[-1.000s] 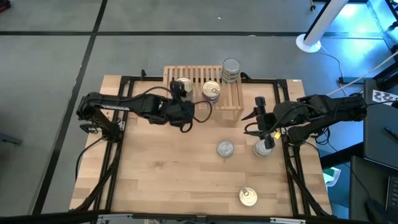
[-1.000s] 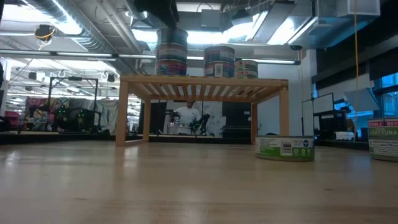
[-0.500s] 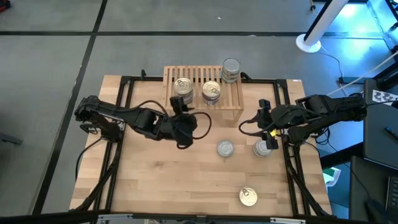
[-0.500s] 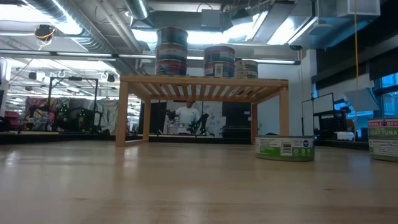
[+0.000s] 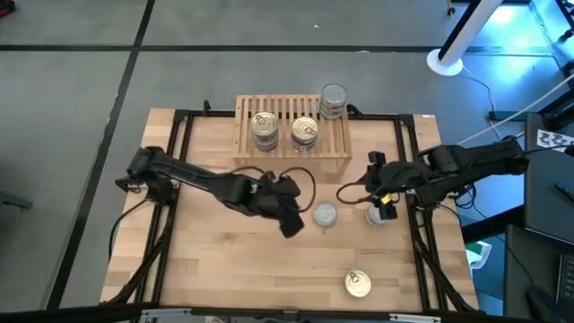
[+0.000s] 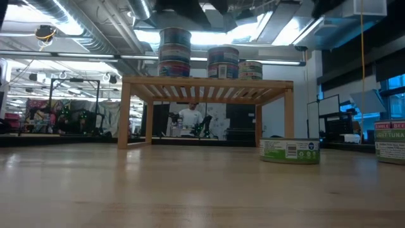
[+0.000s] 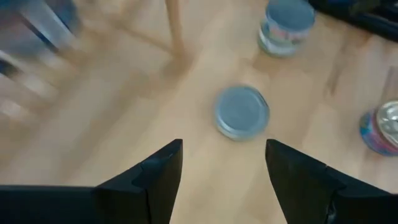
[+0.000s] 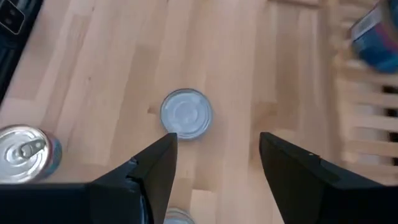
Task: Stack canned seafood by type on shelf
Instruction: Put the green tuna can on the shelf
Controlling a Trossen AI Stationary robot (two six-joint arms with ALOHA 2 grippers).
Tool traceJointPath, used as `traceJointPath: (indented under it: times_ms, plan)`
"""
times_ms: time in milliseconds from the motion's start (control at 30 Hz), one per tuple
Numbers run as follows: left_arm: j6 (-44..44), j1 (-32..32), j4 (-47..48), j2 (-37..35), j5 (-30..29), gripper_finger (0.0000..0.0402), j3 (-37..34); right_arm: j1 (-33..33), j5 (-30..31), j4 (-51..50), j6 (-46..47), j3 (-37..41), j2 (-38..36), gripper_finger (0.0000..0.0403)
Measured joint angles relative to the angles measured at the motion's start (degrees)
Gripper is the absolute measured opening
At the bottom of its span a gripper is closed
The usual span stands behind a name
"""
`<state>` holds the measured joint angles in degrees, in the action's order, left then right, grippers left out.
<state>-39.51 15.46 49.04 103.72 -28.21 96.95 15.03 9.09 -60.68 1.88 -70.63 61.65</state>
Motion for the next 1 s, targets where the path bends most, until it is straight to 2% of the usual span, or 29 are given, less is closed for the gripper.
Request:
traceJointPath:
  times_ms: [133, 333, 533, 633, 867, 1000]
  plan:
    - [-4.3, -1.0, -3.9, 4.4, 6.7, 0.0223, 0.0, 0.0, -1.9, 5.2, 1.3, 5.9, -0.1, 0.023]
    - [-9.9, -2.3, -11.1, 9.6, 9.2, 0.0223, 0.0, 0.0, -2.8, 19.0, 3.5, 15.9, -0.1, 0.023]
    - [-11.9, -3.2, -12.5, 13.0, 13.3, 0.0223, 0.0, 0.0, -4.9, 21.6, 11.1, 23.9, -0.1, 0.023]
    - [-12.9, -3.2, -12.5, 14.8, 14.3, 0.0223, 0.0, 0.0, -5.7, 22.9, 12.9, 27.4, -0.1, 0.023]
    - [-14.6, -3.4, -16.2, 18.4, 14.5, 0.0223, 0.0, 0.0, -5.7, 33.6, 15.9, 34.4, 0.0, 0.023]
    - [-15.9, -4.2, -17.9, 19.6, 14.6, 0.0222, 0.0, 0.0, -5.7, 35.7, 23.0, 36.0, 0.0, 0.023]
